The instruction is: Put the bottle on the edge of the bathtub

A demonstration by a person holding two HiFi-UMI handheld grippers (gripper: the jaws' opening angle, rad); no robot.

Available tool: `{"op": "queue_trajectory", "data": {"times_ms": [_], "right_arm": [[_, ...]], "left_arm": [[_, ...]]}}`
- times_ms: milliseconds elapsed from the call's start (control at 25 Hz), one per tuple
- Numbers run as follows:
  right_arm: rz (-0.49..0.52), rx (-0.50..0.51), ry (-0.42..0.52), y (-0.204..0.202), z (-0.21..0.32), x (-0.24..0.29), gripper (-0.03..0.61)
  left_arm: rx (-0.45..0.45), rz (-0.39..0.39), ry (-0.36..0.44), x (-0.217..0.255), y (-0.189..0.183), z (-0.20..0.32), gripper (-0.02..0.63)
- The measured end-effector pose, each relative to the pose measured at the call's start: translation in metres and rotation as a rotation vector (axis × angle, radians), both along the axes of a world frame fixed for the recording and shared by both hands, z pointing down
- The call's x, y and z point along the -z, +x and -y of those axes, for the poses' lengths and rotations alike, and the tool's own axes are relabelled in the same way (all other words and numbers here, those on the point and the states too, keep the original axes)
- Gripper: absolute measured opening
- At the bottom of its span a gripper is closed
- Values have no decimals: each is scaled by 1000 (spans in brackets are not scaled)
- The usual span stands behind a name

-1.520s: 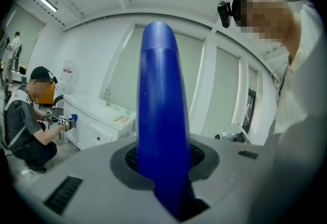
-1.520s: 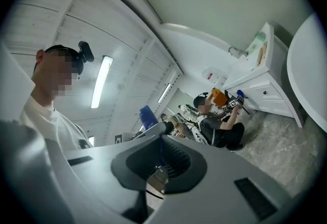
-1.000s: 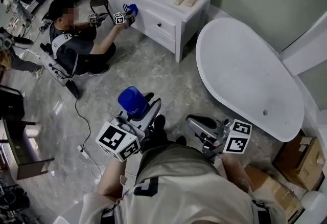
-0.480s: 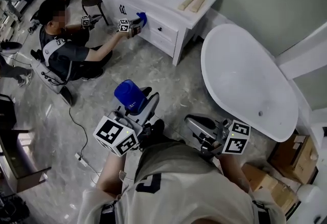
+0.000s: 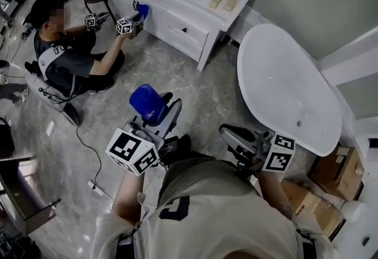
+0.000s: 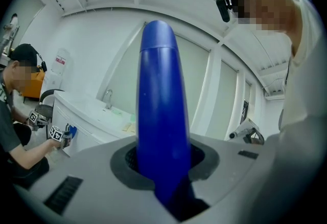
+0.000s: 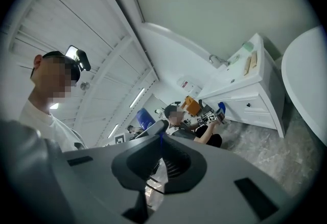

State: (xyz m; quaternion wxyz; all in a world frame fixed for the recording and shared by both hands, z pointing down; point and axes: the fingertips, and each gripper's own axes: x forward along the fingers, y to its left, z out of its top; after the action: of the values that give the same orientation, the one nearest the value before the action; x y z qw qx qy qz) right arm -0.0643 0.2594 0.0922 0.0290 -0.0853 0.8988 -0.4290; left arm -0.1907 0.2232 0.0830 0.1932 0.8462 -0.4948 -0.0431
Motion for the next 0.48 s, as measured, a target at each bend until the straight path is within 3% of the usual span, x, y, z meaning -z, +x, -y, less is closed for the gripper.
{"op": "queue_trajectory", "data": {"times_ms": [240, 480], "right_arm": [[-42, 11, -2, -34, 18, -10, 29], [-61, -2, -36, -32, 43, -14, 29]], "left_arm": [[12, -16, -21, -17, -39, 19, 155], [12, -14, -52, -26, -40, 47, 156]]}}
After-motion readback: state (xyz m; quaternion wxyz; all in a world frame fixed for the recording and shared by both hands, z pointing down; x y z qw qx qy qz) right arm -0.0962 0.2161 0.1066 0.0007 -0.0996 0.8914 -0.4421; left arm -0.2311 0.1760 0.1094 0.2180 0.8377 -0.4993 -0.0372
